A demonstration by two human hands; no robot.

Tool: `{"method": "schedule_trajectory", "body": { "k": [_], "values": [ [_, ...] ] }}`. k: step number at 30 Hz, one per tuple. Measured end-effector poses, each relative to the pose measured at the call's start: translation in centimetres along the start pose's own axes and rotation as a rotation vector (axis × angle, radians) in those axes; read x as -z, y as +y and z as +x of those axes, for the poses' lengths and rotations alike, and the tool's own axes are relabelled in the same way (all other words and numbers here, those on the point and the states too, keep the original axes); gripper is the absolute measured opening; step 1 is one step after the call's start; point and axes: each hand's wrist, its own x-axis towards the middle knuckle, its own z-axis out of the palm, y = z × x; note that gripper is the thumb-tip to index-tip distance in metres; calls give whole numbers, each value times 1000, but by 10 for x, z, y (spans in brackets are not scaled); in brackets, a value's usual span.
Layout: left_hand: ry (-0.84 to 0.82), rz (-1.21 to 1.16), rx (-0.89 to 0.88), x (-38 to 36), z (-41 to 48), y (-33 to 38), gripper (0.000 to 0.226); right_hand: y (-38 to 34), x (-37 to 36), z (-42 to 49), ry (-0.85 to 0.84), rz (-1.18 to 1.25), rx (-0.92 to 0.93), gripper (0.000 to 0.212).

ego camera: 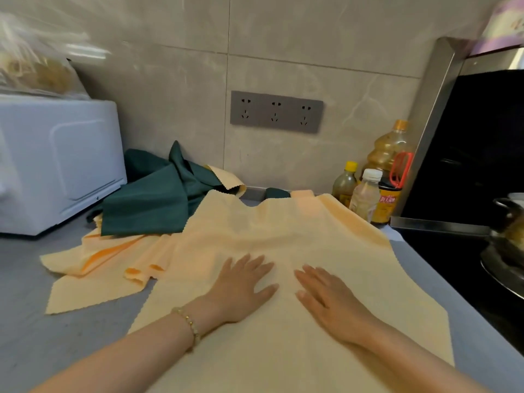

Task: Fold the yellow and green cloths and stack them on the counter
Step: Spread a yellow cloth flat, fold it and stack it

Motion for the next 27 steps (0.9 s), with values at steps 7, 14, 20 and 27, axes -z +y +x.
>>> {"method": "schedule_trajectory", "body": {
  "k": [7,14,20,27],
  "values": [
    [81,-105,-231,23,-52,13,56,-14,25,-65,-48,49,144,59],
    [-142,174,-309,33,-112,55,79,-48,27,-118,-100,-266,260,67],
    [-107,297,-248,32,-119,59,51,-43,23,-125,-47,-388,138,46],
    [-121,225,-121,62,-125,51,26,14,54,-144,-96,-516,-220,20]
  ]
}}
